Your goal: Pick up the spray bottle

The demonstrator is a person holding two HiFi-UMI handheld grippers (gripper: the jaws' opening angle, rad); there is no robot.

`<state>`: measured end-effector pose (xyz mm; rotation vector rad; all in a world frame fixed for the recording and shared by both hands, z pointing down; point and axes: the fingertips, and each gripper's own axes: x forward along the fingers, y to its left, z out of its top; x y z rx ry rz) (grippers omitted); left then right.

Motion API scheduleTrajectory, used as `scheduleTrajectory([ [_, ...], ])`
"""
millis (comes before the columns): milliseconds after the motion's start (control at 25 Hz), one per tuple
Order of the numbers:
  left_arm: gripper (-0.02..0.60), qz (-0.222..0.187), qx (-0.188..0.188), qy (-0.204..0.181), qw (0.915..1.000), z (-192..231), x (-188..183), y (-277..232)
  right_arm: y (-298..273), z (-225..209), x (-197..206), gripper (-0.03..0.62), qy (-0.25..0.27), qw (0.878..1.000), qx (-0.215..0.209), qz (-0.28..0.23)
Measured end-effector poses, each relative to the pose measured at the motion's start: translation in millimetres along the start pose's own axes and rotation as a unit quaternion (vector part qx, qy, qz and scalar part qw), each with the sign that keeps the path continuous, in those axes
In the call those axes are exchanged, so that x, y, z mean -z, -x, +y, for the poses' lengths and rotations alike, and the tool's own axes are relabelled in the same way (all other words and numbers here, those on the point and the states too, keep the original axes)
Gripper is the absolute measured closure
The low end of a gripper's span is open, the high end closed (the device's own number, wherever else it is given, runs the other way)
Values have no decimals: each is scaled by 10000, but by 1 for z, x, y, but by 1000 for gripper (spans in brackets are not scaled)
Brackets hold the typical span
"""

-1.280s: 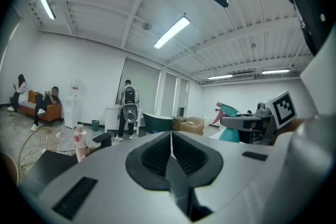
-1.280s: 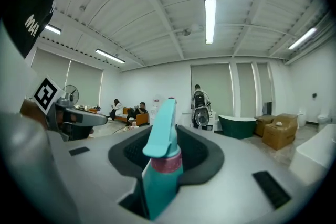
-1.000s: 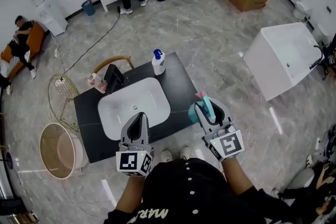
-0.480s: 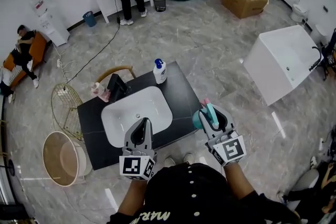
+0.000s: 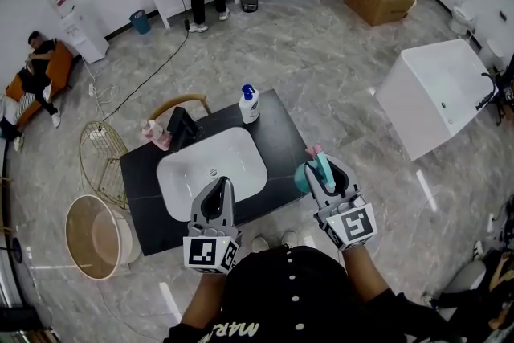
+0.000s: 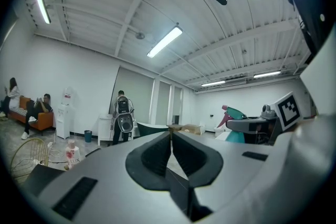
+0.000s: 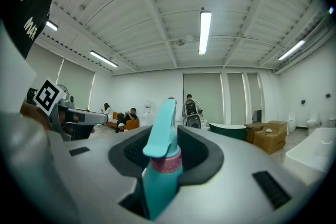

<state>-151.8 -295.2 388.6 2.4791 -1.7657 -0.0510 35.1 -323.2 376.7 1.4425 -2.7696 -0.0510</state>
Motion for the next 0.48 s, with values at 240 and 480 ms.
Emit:
scheduleTrajectory([
  [240,561,43,-25,22,10000,6,3,0,-8,1,1,476,47,10000,-28,-75],
  [480,561,26,-25,5,10000,8,1,-2,-9,3,2,476,-137,9999,-18,29],
])
